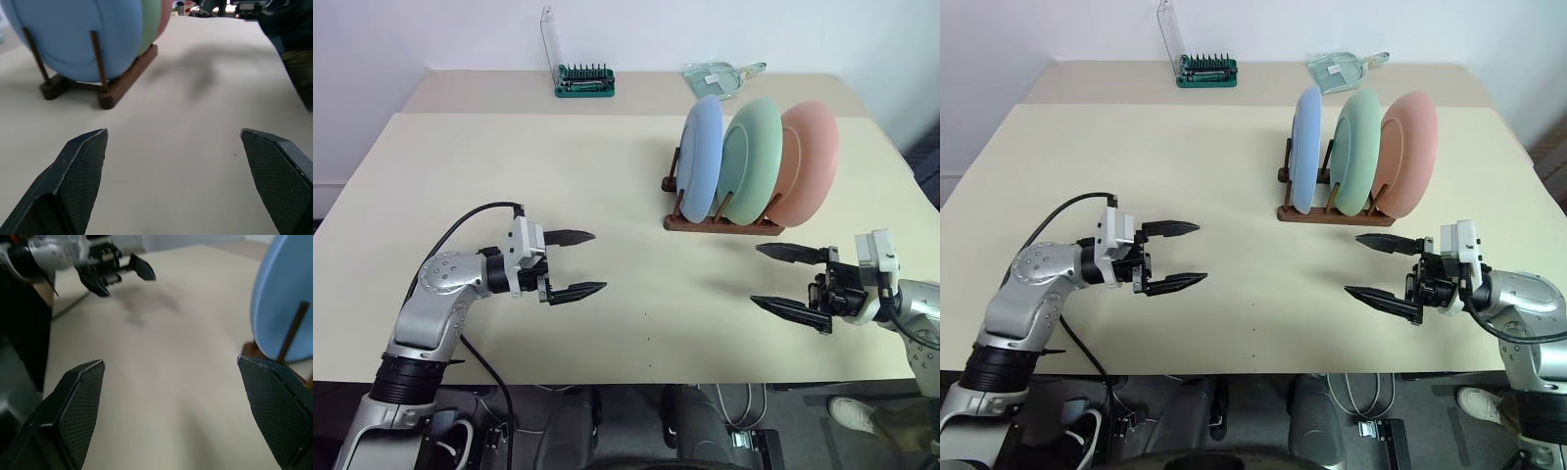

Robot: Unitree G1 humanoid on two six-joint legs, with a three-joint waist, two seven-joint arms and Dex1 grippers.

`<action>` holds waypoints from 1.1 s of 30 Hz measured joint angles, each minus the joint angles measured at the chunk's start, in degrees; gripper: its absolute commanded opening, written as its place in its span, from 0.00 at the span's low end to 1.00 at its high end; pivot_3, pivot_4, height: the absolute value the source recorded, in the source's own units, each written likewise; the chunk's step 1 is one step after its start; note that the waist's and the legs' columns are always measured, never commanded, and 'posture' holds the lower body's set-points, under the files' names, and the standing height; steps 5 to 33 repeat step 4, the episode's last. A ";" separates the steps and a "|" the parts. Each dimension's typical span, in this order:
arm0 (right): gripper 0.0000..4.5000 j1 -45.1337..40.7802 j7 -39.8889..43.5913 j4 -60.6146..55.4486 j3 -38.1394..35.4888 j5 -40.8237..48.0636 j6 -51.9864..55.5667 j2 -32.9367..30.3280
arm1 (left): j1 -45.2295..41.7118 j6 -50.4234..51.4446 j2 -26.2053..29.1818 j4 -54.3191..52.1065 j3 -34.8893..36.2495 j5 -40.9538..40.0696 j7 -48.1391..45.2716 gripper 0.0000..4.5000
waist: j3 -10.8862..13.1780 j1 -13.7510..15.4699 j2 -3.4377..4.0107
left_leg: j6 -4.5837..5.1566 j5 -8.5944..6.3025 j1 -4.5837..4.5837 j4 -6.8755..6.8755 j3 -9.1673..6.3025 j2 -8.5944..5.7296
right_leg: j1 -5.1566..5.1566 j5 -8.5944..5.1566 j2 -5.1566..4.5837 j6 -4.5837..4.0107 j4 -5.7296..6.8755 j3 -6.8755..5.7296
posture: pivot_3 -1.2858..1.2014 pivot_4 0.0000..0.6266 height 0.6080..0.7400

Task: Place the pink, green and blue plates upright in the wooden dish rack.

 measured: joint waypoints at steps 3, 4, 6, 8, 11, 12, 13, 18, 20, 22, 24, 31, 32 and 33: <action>0.98 0.01 -1.35 0.36 -0.01 -1.27 -1.53 0.64 | -0.39 0.06 0.00 0.75 0.02 -0.04 -0.13 1.00 | -0.01 0.16 0.01 | 0.00 0.00 0.03 0.00 0.01 0.00 | 0.00 0.00 0.00 0.00 0.01 0.01 | 0.52 0.24 1.00; 0.98 0.02 -1.77 0.25 -0.01 -1.34 -1.53 0.77 | -0.67 0.07 -0.01 0.84 0.02 -0.10 -0.16 1.00 | -0.01 0.27 0.02 | 0.00 0.00 0.03 0.00 0.01 0.00 | 0.01 0.00 0.00 0.00 0.01 0.01 | 0.52 0.24 1.00; 0.98 0.02 -1.77 0.25 -0.01 -1.34 -1.53 0.77 | -0.67 0.07 -0.01 0.84 0.02 -0.10 -0.16 1.00 | -0.01 0.27 0.02 | 0.00 0.00 0.03 0.00 0.01 0.00 | 0.01 0.00 0.00 0.00 0.01 0.01 | 0.52 0.24 1.00; 0.98 0.02 -1.77 0.25 -0.01 -1.34 -1.53 0.77 | -0.67 0.07 -0.01 0.84 0.02 -0.10 -0.16 1.00 | -0.01 0.27 0.02 | 0.00 0.00 0.03 0.00 0.01 0.00 | 0.01 0.00 0.00 0.00 0.01 0.01 | 0.52 0.24 1.00; 0.98 0.02 -1.77 0.25 -0.01 -1.34 -1.53 0.77 | -0.67 0.07 -0.01 0.84 0.02 -0.10 -0.16 1.00 | -0.01 0.27 0.02 | 0.00 0.00 0.03 0.00 0.01 0.00 | 0.01 0.00 0.00 0.00 0.01 0.01 | 0.52 0.24 1.00; 0.98 0.02 -1.77 0.25 -0.01 -1.34 -1.53 0.77 | -0.67 0.07 -0.01 0.84 0.02 -0.10 -0.16 1.00 | -0.01 0.27 0.02 | 0.00 0.00 0.03 0.00 0.01 0.00 | 0.01 0.00 0.00 0.00 0.01 0.01 | 0.52 0.24 1.00; 0.98 0.02 -1.77 0.25 -0.01 -1.34 -1.53 0.77 | -0.67 0.07 -0.01 0.84 0.02 -0.10 -0.16 1.00 | -0.01 0.27 0.02 | 0.00 0.00 0.03 0.00 0.01 0.00 | 0.01 0.00 0.00 0.00 0.01 0.01 | 0.52 0.24 1.00; 0.98 0.02 -1.77 0.25 -0.01 -1.34 -1.53 0.77 | -0.67 0.07 -0.01 0.84 0.02 -0.10 -0.16 1.00 | -0.01 0.27 0.02 | 0.00 0.00 0.03 0.00 0.01 0.00 | 0.01 0.00 0.00 0.00 0.01 0.01 | 0.52 0.24 1.00; 0.98 0.02 -1.77 0.25 -0.01 -1.34 -1.53 0.77 | -0.67 0.07 -0.01 0.84 0.02 -0.10 -0.16 1.00 | -0.01 0.27 0.02 | 0.00 0.00 0.03 0.00 0.01 0.00 | 0.01 0.00 0.00 0.00 0.01 0.01 | 0.52 0.24 1.00; 0.98 0.02 -1.77 0.25 -0.01 -1.34 -1.53 0.77 | -0.67 0.07 -0.01 0.84 0.02 -0.10 -0.16 1.00 | -0.01 0.27 0.02 | 0.00 0.00 0.03 0.00 0.01 0.00 | 0.01 0.00 0.00 0.00 0.01 0.01 | 0.52 0.24 1.00; 0.98 0.02 -1.77 0.25 -0.01 -1.34 -1.53 0.77 | -0.67 0.07 -0.01 0.84 0.02 -0.10 -0.16 1.00 | -0.01 0.27 0.02 | 0.00 0.00 0.03 0.00 0.01 0.00 | 0.01 0.00 0.00 0.00 0.01 0.01 | 0.52 0.24 1.00; 0.98 0.02 -1.77 0.25 -0.01 -1.34 -1.53 0.77 | -0.67 0.07 -0.01 0.84 0.02 -0.10 -0.16 1.00 | -0.01 0.27 0.02 | 0.00 0.00 0.03 0.00 0.01 0.00 | 0.01 0.00 0.00 0.00 0.01 0.01 | 0.52 0.24 1.00; 0.98 0.02 -1.77 0.25 -0.01 -1.34 -1.53 0.77 | -0.67 0.07 -0.01 0.84 0.02 -0.10 -0.16 1.00 | -0.01 0.27 0.02 | 0.00 0.00 0.03 0.00 0.01 0.00 | 0.01 0.00 0.00 0.00 0.01 0.01 | 0.52 0.24 1.00; 0.98 0.02 -1.77 0.25 -0.01 -1.34 -1.53 0.77 | -0.67 0.07 -0.01 0.84 0.02 -0.10 -0.16 1.00 | -0.01 0.27 0.02 | 0.00 0.00 0.03 0.00 0.01 0.00 | 0.01 0.00 0.00 0.00 0.01 0.01 | 0.52 0.24 1.00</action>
